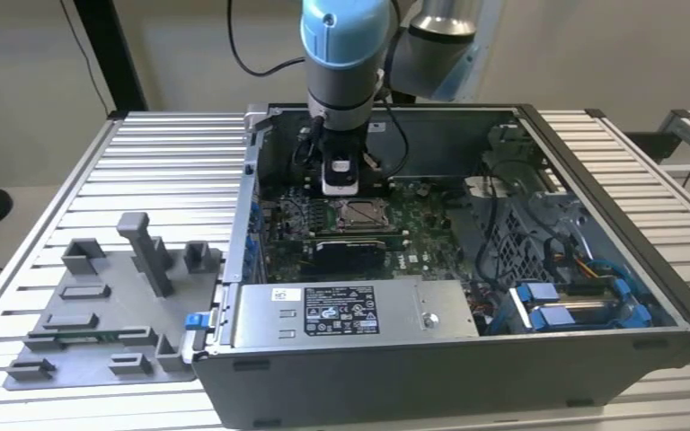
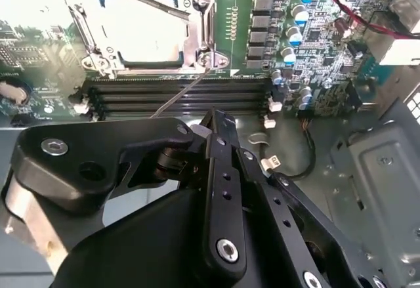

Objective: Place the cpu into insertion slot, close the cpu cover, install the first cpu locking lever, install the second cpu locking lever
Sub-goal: 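Install the first cpu locking lever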

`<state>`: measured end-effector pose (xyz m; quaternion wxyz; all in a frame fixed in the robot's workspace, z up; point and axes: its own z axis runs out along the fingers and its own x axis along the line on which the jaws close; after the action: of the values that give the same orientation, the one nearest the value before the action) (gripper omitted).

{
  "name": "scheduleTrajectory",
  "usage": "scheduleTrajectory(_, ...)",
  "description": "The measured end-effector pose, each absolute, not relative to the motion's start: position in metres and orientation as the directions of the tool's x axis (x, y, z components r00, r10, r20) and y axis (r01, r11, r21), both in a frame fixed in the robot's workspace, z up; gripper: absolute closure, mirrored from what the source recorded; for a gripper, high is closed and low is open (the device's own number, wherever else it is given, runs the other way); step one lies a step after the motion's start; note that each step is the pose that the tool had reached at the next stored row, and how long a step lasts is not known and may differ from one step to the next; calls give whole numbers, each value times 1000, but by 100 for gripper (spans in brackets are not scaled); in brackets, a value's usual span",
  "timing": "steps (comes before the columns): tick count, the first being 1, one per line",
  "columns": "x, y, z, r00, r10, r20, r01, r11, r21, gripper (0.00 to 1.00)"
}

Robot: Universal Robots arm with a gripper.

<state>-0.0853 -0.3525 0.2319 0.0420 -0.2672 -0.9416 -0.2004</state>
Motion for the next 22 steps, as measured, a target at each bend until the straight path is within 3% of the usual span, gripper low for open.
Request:
scheduleTrajectory(13, -85, -353, 230, -943, 292, 157, 329, 880, 343, 100)
scheduleTrajectory(22, -85, -352, 228, -982, 179, 63, 190, 912, 363, 100)
